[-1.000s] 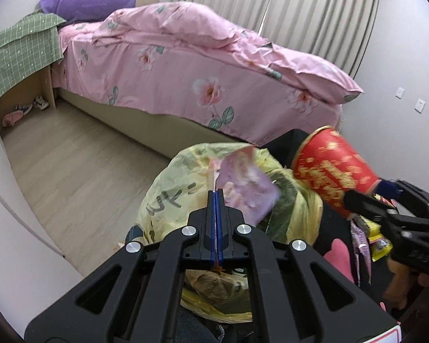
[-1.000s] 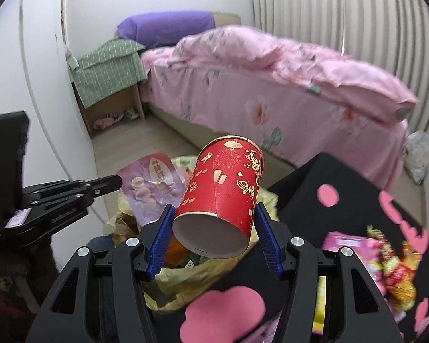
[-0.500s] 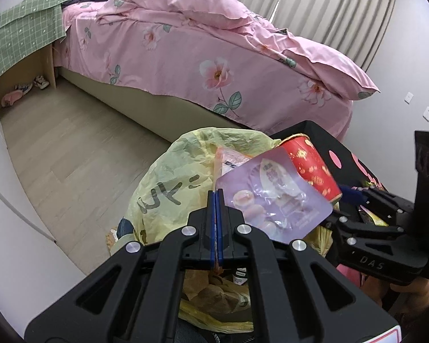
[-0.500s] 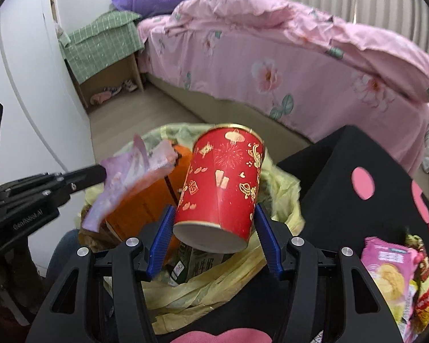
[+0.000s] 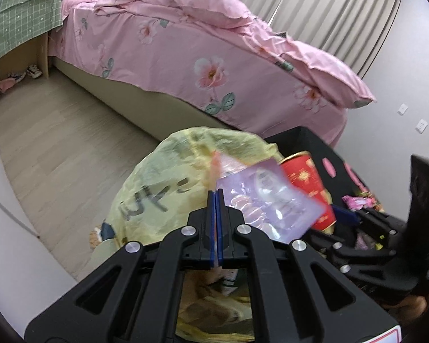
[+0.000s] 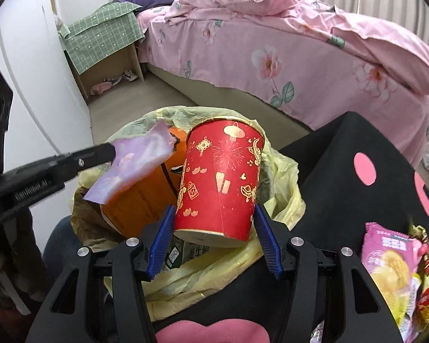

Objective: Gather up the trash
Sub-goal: 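Open both tools to drop the cup and wrapper into the trash bag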

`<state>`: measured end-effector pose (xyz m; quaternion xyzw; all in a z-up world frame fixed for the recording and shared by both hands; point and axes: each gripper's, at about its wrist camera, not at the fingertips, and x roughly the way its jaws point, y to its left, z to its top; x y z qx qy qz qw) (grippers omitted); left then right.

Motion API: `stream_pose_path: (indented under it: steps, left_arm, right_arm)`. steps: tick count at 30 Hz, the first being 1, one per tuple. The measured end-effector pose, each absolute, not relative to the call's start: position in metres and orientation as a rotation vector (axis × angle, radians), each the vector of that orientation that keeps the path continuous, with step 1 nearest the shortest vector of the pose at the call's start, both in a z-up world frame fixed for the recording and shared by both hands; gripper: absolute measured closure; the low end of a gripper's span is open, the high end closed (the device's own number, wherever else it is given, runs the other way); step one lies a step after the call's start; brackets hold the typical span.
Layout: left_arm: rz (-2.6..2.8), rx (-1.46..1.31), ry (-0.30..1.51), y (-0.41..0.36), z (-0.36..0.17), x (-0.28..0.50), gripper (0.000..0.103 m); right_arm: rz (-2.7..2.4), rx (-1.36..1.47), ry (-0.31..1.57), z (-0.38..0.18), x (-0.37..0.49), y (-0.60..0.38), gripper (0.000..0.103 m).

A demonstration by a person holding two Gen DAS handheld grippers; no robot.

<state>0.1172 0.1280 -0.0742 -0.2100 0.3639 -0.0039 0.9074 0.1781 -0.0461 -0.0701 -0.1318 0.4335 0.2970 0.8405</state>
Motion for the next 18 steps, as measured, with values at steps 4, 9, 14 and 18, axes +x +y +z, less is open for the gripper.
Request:
stream_pose_path:
  steps: [4,9,14,18]
  left_arm:
    - [-0.039,-0.439,0.73,0.124,-0.056,0.119,0.084]
    - [-0.01,-0.392,0.676,0.118,-0.032,0.112,0.068]
    - [-0.03,-0.37,0.621,0.109,-0.01,0.099,0.063]
    - [-0.073,-0.328,0.613,0.085,0.0,0.094,0.061]
  right_arm:
    - [0.619,-0.289,0.916,-0.064,0.173,-0.049,0.047]
    - [0.614,-0.255,0.859,-0.038,0.156,-0.07,0.045]
    - [0.535,-0.199,0.793,-0.007,0.137,-0.115,0.045]
    - [0.447,-0.171,0.743,0.013,0.12,-0.165,0.045]
